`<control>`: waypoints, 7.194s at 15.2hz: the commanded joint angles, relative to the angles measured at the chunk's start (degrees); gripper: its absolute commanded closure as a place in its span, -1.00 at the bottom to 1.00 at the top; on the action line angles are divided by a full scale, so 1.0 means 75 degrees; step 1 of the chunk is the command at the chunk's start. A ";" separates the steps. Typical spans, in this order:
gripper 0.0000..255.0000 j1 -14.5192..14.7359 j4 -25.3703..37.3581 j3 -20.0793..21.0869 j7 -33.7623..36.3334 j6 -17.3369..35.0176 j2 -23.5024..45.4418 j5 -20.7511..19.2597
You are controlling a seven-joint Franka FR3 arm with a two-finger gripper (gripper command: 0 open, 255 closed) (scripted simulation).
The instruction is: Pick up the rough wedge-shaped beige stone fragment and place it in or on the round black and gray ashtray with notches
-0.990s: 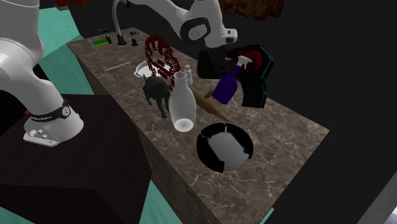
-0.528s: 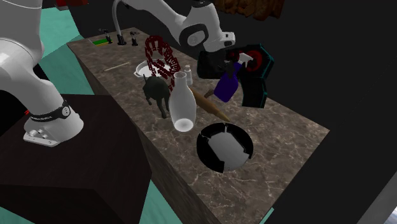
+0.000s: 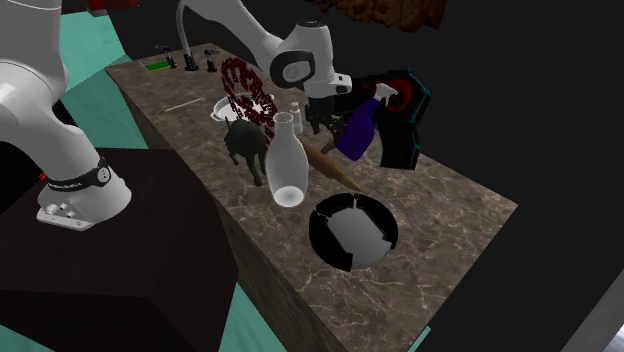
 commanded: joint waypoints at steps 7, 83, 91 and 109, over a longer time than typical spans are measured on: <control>-1.00 0.0103 0.0111 -0.0123 0.0080 0.0311 0.0622 -0.0148; 1.00 -0.3665 0.0488 -0.0453 -0.5123 -0.0483 0.0199 0.1270; 1.00 -0.3659 0.0511 -0.0460 -0.5128 -0.0265 0.0440 0.1263; -1.00 -0.3711 0.0304 -0.0434 -0.5150 -0.0862 -0.0364 0.1297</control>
